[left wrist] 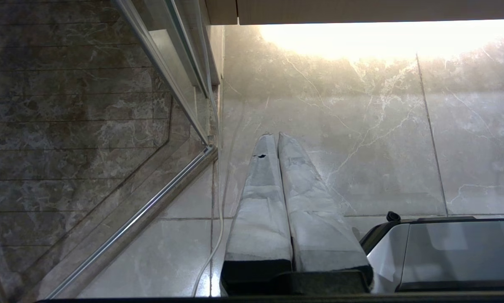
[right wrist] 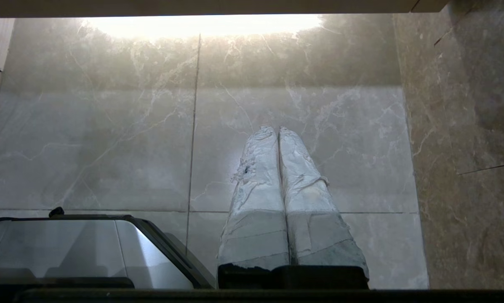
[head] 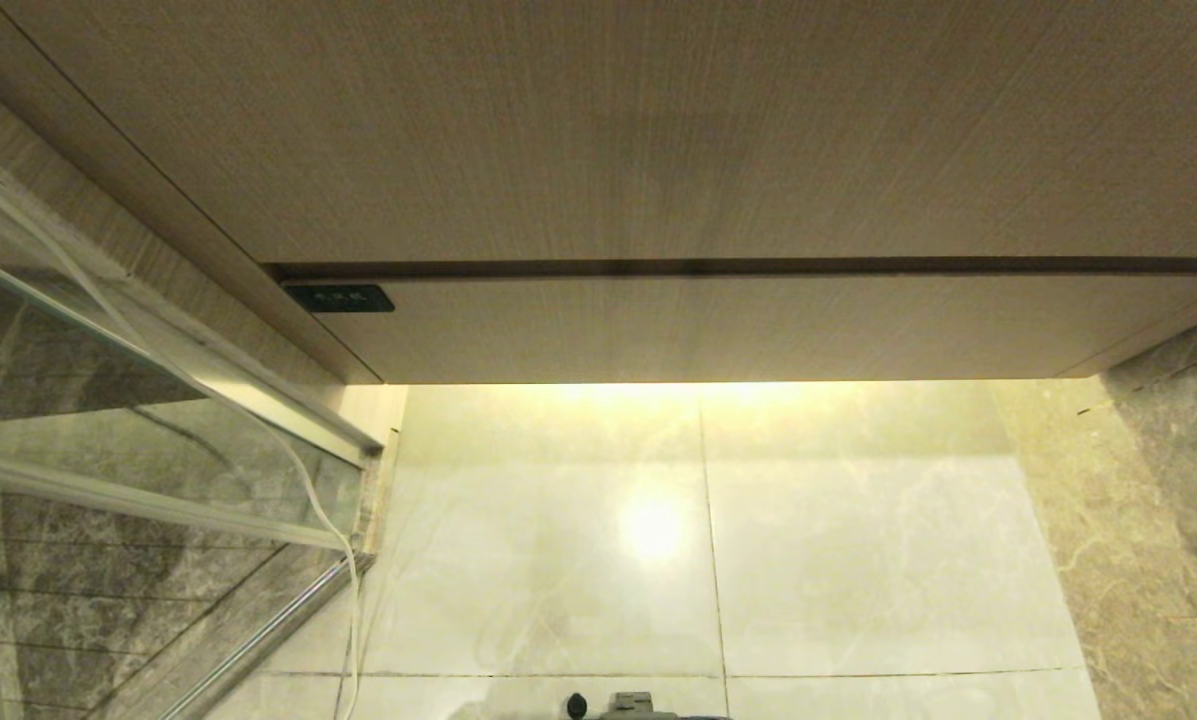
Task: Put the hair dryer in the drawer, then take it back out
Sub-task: Pull open the drawer
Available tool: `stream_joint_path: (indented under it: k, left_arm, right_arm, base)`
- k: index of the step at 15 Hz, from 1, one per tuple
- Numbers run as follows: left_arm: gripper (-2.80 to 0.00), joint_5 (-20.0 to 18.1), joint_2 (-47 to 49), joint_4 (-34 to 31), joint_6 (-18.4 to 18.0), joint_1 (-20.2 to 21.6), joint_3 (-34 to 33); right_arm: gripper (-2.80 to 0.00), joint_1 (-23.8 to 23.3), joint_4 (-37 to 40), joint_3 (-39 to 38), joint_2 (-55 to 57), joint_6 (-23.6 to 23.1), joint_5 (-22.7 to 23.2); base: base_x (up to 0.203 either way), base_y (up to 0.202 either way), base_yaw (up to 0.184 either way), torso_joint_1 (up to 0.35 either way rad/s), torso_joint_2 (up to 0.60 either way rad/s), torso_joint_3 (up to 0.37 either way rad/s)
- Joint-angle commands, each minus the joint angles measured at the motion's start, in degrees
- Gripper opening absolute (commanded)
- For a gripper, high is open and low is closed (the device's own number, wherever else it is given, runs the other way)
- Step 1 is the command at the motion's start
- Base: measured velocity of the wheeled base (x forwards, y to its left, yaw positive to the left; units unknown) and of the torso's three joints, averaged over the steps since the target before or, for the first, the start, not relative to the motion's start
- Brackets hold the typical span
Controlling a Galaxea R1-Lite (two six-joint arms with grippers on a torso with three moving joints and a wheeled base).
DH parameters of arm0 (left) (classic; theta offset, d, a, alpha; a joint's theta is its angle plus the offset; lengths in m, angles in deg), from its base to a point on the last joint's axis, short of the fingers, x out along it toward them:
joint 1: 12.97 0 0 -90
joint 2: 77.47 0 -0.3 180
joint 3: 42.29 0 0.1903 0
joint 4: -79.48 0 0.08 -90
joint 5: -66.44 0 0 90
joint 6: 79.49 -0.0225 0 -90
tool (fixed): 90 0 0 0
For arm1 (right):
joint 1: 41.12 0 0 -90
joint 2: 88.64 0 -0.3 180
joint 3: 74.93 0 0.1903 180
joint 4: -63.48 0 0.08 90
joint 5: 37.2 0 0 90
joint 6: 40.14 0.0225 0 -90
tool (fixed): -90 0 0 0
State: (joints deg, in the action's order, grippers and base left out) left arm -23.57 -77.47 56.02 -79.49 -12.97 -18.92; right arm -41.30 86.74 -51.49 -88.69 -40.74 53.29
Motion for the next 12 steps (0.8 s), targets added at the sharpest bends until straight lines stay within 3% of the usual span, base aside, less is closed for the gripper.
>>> stream_joint_path:
  k: [1,9,12]
  left_arm:
    - [-2.80,0.01,0.00,0.01,0.00,0.00,0.00]
    - [-2.80,0.01,0.00,0.01,0.00,0.00,0.00]
    - [-2.80,0.01,0.00,0.01,0.00,0.00,0.00]
  right_arm:
    - [-2.80,0.01,-0.15,0.01,0.05,0.07,0.04]
    - [-2.80,0.01,0.49,0.16,0.10,0.09,-0.05]
    - [-2.80,0.01,4.57,5.91,0.49,-0.17,1.23]
  base:
    - [0.000,0.000,0.000,0.000,0.00,0.000]
    - [0.000,0.000,0.000,0.000,0.00,0.000]
    - [0.000,0.000,0.000,0.000,0.00,0.000]
